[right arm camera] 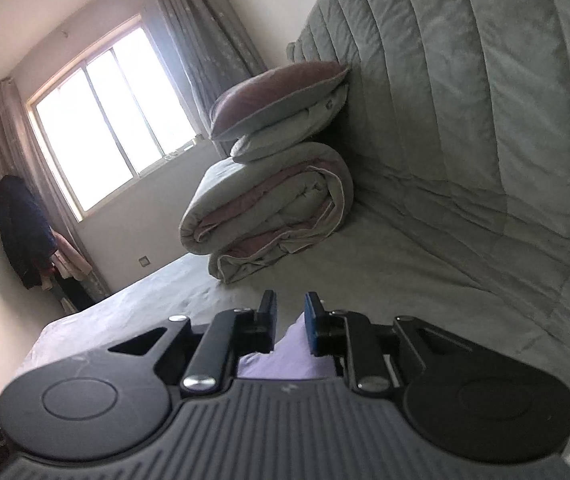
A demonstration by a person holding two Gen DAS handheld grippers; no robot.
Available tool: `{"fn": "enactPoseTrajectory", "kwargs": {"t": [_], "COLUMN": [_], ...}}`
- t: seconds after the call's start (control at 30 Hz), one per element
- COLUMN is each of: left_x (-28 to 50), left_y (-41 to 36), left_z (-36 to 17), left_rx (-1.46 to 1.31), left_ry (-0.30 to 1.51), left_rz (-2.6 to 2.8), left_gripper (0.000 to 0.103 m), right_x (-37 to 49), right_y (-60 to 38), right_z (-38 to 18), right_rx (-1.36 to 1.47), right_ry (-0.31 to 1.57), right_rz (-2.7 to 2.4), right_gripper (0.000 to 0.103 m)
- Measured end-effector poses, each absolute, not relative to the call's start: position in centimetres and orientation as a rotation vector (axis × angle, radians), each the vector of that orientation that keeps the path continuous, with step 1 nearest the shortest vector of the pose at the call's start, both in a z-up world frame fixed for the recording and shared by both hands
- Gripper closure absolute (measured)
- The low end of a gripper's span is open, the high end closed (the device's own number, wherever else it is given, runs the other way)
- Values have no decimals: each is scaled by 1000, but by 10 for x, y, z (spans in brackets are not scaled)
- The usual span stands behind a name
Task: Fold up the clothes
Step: 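Carry the folded bundle with both tools onto the stack of folded clothes, then open both tools to release the bundle on the stack and withdraw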
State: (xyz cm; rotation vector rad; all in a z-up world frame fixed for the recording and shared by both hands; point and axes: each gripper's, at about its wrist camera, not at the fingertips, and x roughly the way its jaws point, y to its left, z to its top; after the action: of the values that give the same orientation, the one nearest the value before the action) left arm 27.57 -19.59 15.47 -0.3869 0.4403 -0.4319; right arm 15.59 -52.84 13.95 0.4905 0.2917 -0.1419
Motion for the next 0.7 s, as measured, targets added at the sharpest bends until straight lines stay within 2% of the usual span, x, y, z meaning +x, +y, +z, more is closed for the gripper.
{"fn": "enactPoseTrajectory", "kwargs": {"t": [0.03,0.17,0.37,0.43,0.57,0.63,0.7], "left_x": [270,249,218,210,195,188,182], "left_y": [-195,-193,-195,-194,-193,-192,-193], "left_z": [157,167,182,185,186,184,183], "left_rx": [-381,-349,-248,-228,-169,-134,-98], "left_ry": [448,470,517,532,579,596,612], "left_rz": [-432,-445,-457,-451,-407,-386,-369], "left_gripper": [72,69,55,45,24,13,8], "right_x": [150,131,99,88,72,65,59], "right_y": [-524,-508,-481,-471,-455,-447,-441], "right_z": [142,151,154,152,143,139,135], "right_rx": [484,451,424,412,421,414,423], "right_ry": [290,304,329,327,345,364,373], "right_rz": [-144,-143,-161,-186,-212,-245,-269], "right_gripper": [69,69,61,53,43,32,25]}}
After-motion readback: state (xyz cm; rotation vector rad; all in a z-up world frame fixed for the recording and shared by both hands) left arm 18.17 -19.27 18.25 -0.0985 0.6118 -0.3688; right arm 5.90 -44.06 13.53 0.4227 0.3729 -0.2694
